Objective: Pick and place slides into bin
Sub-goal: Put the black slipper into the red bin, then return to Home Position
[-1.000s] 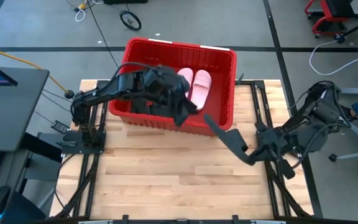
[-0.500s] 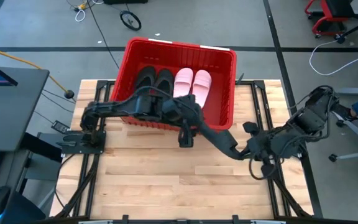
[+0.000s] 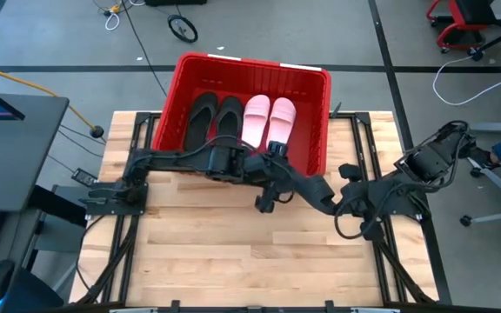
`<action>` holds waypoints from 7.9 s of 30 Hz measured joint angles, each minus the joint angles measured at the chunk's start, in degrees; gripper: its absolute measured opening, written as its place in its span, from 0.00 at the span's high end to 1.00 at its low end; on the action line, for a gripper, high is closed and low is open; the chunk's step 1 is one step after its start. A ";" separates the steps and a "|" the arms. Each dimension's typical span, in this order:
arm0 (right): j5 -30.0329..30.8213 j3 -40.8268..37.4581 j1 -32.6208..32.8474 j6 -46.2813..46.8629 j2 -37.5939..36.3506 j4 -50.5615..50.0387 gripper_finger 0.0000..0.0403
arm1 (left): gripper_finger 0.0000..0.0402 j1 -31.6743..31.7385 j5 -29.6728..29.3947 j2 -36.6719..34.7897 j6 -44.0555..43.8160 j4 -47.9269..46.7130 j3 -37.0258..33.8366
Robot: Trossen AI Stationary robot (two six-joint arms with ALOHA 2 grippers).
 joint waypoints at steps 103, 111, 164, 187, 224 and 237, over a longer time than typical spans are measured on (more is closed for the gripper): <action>16.37 -9.65 7.22 31.29 -3.41 -6.22 0.56 | 0.53 16.55 11.77 -2.90 -41.87 14.90 2.32; 17.15 -9.35 14.51 39.40 -6.09 -11.68 0.57 | 0.57 14.52 11.34 -16.10 -40.39 -7.71 2.48; -8.47 -62.41 12.39 -17.14 -53.36 65.85 0.56 | 0.54 2.36 15.87 -81.17 -42.28 48.19 -90.49; -6.85 -69.07 11.93 -14.29 -62.82 74.04 0.56 | 0.55 4.05 15.93 -108.51 -39.76 57.84 -112.81; -5.95 -85.07 11.78 -16.21 -62.70 96.75 0.56 | 0.55 3.92 17.22 -115.58 -46.56 69.79 -131.98; -5.49 -85.11 11.78 -17.88 -62.71 95.39 0.56 | 0.54 3.92 16.94 -115.58 -45.06 68.93 -131.98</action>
